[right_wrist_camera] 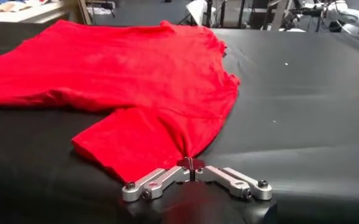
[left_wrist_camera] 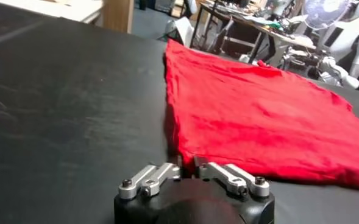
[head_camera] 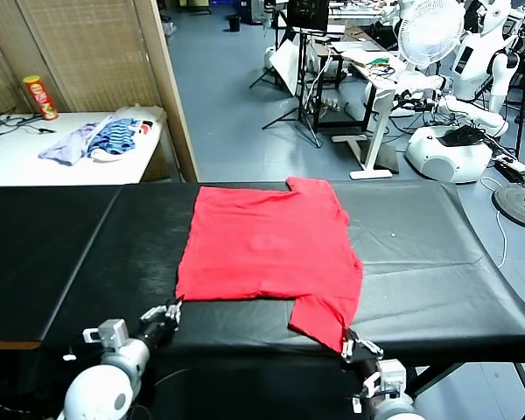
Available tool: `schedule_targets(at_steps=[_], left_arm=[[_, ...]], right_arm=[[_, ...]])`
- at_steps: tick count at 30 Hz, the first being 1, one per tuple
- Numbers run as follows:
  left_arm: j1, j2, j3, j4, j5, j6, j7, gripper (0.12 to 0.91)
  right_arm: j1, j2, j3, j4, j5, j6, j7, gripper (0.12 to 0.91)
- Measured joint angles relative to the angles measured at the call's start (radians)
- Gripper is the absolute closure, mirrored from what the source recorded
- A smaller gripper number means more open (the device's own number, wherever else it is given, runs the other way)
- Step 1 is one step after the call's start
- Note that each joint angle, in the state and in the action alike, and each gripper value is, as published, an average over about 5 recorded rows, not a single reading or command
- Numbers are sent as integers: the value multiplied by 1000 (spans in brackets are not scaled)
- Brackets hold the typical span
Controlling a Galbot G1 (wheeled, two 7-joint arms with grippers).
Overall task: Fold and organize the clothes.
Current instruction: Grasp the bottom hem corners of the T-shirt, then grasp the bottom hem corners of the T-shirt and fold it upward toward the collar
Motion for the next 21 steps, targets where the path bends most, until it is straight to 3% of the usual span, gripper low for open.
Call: schedule_targets(at_steps=[5,11,21], left_arm=[[78,-7,-26,-73,14,-2,-28,905],[170,-30,-47,-157,4,-47,-21,905],[-5,-61,-10,-77,49,-135,-7,905]], right_arm=[[-10,-18,44,23,66,60,-9,903],[109,-46,57,-72,114,172,-37,903],[420,-97,-7,-322,120,271,-56,903]])
